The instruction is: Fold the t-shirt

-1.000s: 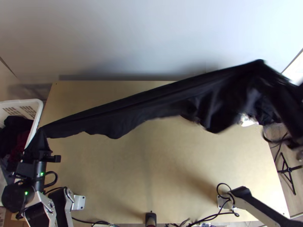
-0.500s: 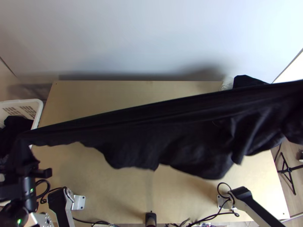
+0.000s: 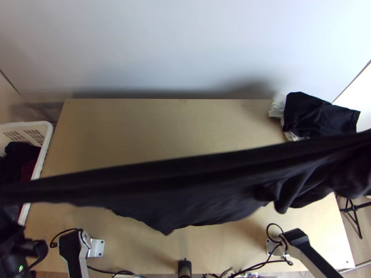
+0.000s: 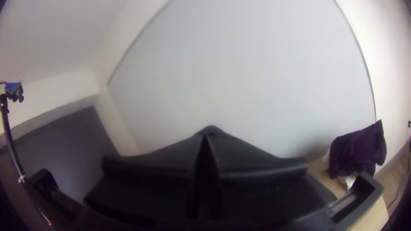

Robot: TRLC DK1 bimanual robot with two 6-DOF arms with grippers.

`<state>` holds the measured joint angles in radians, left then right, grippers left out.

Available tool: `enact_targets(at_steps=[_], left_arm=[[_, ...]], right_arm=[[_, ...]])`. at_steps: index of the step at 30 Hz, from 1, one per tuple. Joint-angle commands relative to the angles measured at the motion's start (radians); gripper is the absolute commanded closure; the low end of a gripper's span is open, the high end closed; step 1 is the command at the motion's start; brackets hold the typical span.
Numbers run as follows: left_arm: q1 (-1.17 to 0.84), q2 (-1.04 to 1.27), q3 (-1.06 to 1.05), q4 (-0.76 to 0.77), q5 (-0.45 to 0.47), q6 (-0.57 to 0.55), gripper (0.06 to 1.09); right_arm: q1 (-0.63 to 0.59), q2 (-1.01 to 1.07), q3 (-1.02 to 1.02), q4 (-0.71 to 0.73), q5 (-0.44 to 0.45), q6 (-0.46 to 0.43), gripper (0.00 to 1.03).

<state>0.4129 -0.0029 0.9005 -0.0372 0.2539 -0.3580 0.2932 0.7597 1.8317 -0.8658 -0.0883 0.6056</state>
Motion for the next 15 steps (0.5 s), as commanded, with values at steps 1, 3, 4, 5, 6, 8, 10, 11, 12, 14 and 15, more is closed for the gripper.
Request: enact_targets(at_steps=[1, 3, 4, 5, 6, 8, 10, 11, 12, 14, 15], left_arm=[[-0.088, 0.0, 0.066, -0.058, -0.015, 0.037, 1.05], [-0.134, 0.0, 0.051, -0.089, -0.015, 0.073, 1.05], [-0.149, 0.0, 0.032, -0.098, -0.015, 0.088, 1.05], [-0.163, 0.0, 0.008, -0.099, -0.015, 0.105, 1.05], [-0.169, 0.0, -0.018, -0.096, -0.018, 0.117, 1.05], [-0.169, 0.0, -0.078, -0.061, -0.021, 0.126, 1.05], [-0.166, 0.0, -0.147, -0.003, -0.027, 0.131, 1.05], [-0.16, 0.0, -0.189, 0.037, -0.03, 0.133, 1.05], [-0.146, 0.001, -0.233, 0.091, -0.03, 0.133, 1.05], [-0.118, 0.007, -0.319, 0.198, -0.03, 0.129, 1.05], [-0.103, 0.02, -0.357, 0.258, -0.028, 0.12, 1.05]], right_arm=[[0.0, -0.053, -0.161, -0.039, -0.103, 0.062, 1.0], [0.007, -0.063, -0.238, -0.022, -0.103, 0.059, 1.0], [0.009, -0.072, -0.287, -0.001, -0.103, 0.056, 1.0], [0.009, -0.083, -0.339, 0.033, -0.103, 0.056, 1.0], [0.009, -0.092, -0.393, 0.065, -0.102, 0.052, 1.0], [0.007, -0.1, -0.485, 0.131, -0.1, 0.039, 1.0], [0.004, -0.102, -0.571, 0.215, -0.094, 0.019, 1.0], [0.003, -0.1, -0.612, 0.261, -0.085, 0.013, 1.0], [0.001, -0.095, -0.652, 0.31, -0.079, 0.005, 1.0], [-0.002, -0.072, -0.727, 0.409, -0.053, -0.007, 1.0], [-0.002, -0.059, -0.758, 0.455, -0.05, -0.017, 1.0]])
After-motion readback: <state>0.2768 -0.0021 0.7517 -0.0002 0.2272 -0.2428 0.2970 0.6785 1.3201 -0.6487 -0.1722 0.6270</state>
